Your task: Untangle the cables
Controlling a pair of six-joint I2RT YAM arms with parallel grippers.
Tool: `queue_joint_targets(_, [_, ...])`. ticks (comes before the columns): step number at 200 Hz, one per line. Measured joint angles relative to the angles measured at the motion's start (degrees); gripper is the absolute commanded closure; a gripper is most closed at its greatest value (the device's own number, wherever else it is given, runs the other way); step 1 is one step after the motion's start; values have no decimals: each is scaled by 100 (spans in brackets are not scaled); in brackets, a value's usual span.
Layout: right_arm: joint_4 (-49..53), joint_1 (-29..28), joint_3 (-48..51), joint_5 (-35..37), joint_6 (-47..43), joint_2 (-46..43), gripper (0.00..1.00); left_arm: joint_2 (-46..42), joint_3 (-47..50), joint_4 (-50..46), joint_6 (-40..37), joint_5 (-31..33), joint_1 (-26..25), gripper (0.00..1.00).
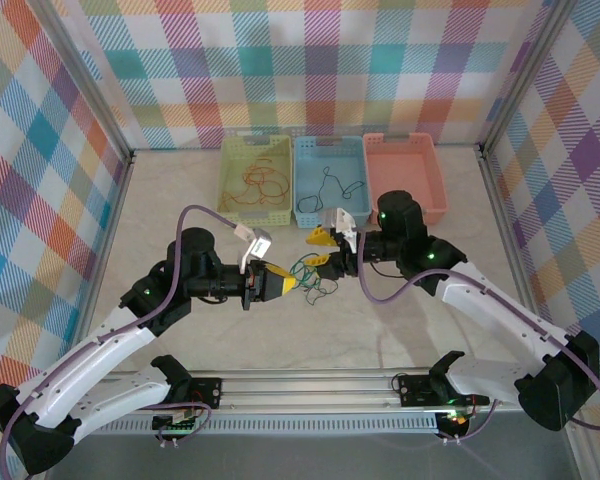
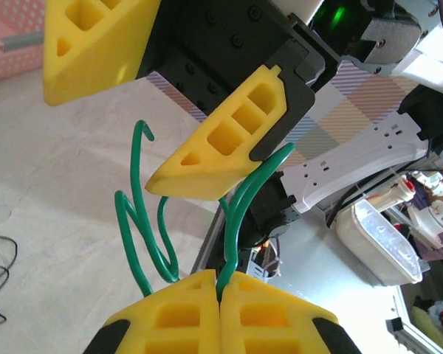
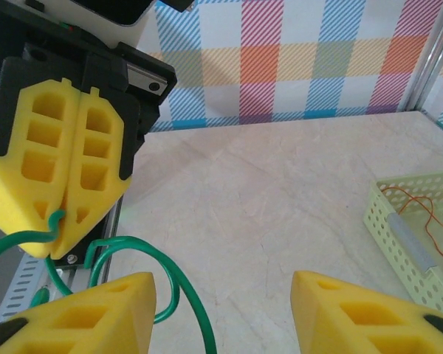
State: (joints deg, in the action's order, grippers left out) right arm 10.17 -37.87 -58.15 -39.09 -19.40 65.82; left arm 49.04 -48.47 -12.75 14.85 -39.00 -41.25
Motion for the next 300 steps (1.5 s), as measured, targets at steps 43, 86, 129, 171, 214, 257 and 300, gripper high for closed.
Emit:
queue_joint_targets(43, [455,164,-190,107,-234,-63,50,79,186,417,-387,-190,-15,100])
queue_joint_targets(86, [651,483,-352,105,-225,-111,49,111,186,461,-592,-210,-35,100])
queue_joint_targets(129, [1126,533,-811,-63,-260,-101,48,111,186,450,-682,-203,-35,100])
queue_joint_targets(171, [1582,533,-1036,-369,-339,118,36,111,186,415,-684,-203,-37,100])
queue_joint_targets(214, [1871,535,-1237,-573,-380,470,37,111,186,407,-697,-197,-79,100])
queue_joint_targets(257, [2024,535,-1257,-660,-378,717,45,111,186,391,-702,-199,-101,100])
queue_joint_targets(300, [2129,535,-1287,-848,-376,774,68,111,186,391,-704,-199,-101,100])
